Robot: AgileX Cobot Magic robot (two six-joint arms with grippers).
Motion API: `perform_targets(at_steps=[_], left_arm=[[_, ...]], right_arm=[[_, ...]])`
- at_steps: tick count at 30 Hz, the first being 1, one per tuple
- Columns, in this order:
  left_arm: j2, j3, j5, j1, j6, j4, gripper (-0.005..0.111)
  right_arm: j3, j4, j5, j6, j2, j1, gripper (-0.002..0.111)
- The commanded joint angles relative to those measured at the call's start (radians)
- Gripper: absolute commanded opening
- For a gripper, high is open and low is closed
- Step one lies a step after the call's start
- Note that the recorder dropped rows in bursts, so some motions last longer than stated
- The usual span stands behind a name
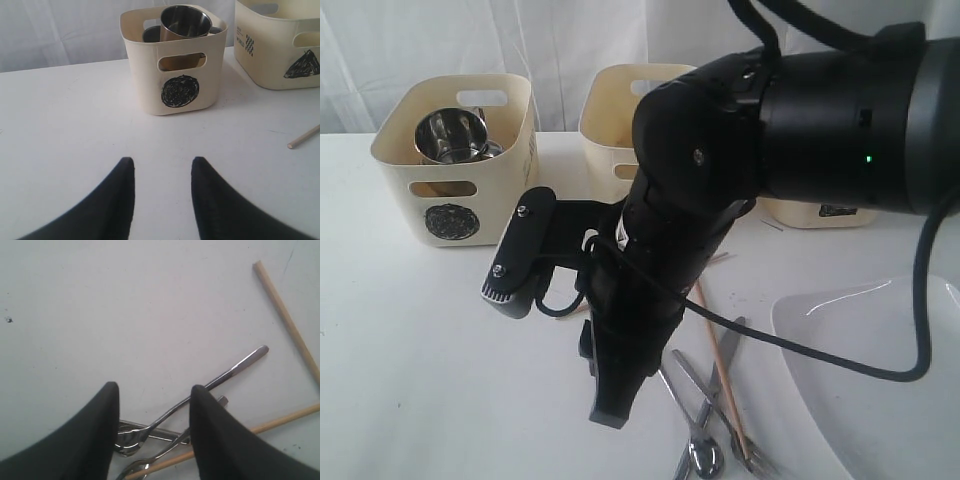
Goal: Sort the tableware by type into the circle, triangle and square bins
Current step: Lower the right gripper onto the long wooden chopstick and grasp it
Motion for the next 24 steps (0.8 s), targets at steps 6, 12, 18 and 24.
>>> perform_targets(at_steps=[6, 12, 18, 24], left_arm=[[-0.005, 0.003, -0.004, 0.001, 0.000, -0.003, 0.042], [-0.005, 0.003, -0.004, 0.001, 0.000, -0.003, 0.042], [-0.005, 0.003, -0.004, 0.001, 0.000, -0.003, 0.042], [-0.005, 0.003, -0.004, 0.001, 0.000, -0.003, 0.042]], right_arm=[[-0.004, -0.004, -0.019, 0.021, -0.002, 0.004, 0.043], [-0.004, -0.004, -0.040, 0.025, -0.002, 0.004, 0.043], [-0.004, -0.002, -0.040, 0.036, -0.002, 0.004, 0.043], [-0.004, -0.002, -0.044, 0.035, -0.002, 0.004, 0.043]])
